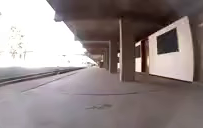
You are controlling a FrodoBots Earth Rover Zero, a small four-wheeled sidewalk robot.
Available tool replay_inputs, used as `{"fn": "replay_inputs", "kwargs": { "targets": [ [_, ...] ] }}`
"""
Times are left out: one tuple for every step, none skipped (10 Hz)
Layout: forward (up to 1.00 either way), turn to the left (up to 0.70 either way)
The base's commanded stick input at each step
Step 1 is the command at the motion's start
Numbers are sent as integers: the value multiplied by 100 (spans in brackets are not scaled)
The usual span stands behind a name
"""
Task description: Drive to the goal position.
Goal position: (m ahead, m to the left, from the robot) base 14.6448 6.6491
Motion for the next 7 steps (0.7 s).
{"fn": "replay_inputs", "kwargs": {
  "targets": [
    [50, 0],
    [50, 0],
    [50, 0],
    [50, 0],
    [50, 0],
    [50, 0],
    [50, 0]
  ]
}}
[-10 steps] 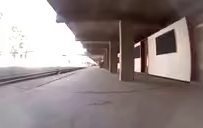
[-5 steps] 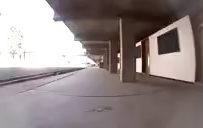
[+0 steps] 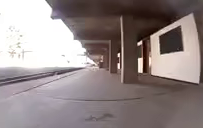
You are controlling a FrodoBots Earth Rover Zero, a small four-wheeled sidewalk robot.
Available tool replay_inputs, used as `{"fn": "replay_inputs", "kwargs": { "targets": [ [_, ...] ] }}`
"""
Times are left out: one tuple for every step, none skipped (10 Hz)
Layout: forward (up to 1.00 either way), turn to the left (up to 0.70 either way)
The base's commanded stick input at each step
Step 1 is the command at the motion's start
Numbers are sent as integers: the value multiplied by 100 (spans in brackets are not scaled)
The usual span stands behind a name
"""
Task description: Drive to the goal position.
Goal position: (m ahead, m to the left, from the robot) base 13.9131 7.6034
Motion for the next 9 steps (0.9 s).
{"fn": "replay_inputs", "kwargs": {
  "targets": [
    [50, 0],
    [50, 0],
    [50, 0],
    [50, 0],
    [50, 0],
    [50, 0],
    [50, 0],
    [50, 0],
    [50, 0]
  ]
}}
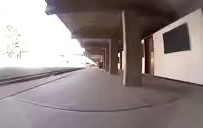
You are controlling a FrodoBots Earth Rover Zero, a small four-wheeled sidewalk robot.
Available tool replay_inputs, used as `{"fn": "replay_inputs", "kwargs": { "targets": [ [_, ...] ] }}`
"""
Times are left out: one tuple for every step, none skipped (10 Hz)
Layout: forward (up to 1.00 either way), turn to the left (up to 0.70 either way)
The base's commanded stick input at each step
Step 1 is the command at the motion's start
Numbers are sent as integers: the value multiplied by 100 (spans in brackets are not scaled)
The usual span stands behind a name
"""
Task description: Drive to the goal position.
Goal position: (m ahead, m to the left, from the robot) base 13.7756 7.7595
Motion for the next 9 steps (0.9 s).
{"fn": "replay_inputs", "kwargs": {
  "targets": [
    [50, 0],
    [50, 0],
    [50, 0],
    [50, 0],
    [50, 0],
    [50, 0],
    [50, 0],
    [50, 0],
    [50, 0]
  ]
}}
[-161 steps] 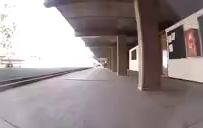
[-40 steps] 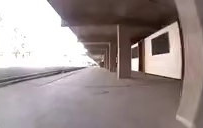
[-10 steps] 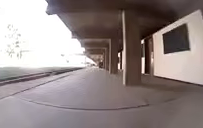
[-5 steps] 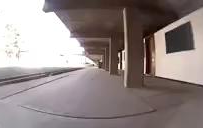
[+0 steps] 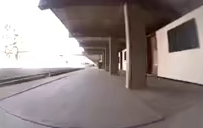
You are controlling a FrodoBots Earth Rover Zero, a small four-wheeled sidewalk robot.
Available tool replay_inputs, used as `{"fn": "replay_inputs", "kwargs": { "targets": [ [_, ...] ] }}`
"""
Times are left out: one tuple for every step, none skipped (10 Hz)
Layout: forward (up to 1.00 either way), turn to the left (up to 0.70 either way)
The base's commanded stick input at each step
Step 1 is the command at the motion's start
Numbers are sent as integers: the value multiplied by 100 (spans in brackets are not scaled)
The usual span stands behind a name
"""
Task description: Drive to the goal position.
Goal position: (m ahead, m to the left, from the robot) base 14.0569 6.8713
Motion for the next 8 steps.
{"fn": "replay_inputs", "kwargs": {
  "targets": [
    [50, 0],
    [50, 0],
    [50, 0],
    [50, 0],
    [50, 0],
    [50, 0],
    [50, 0],
    [50, 0]
  ]
}}
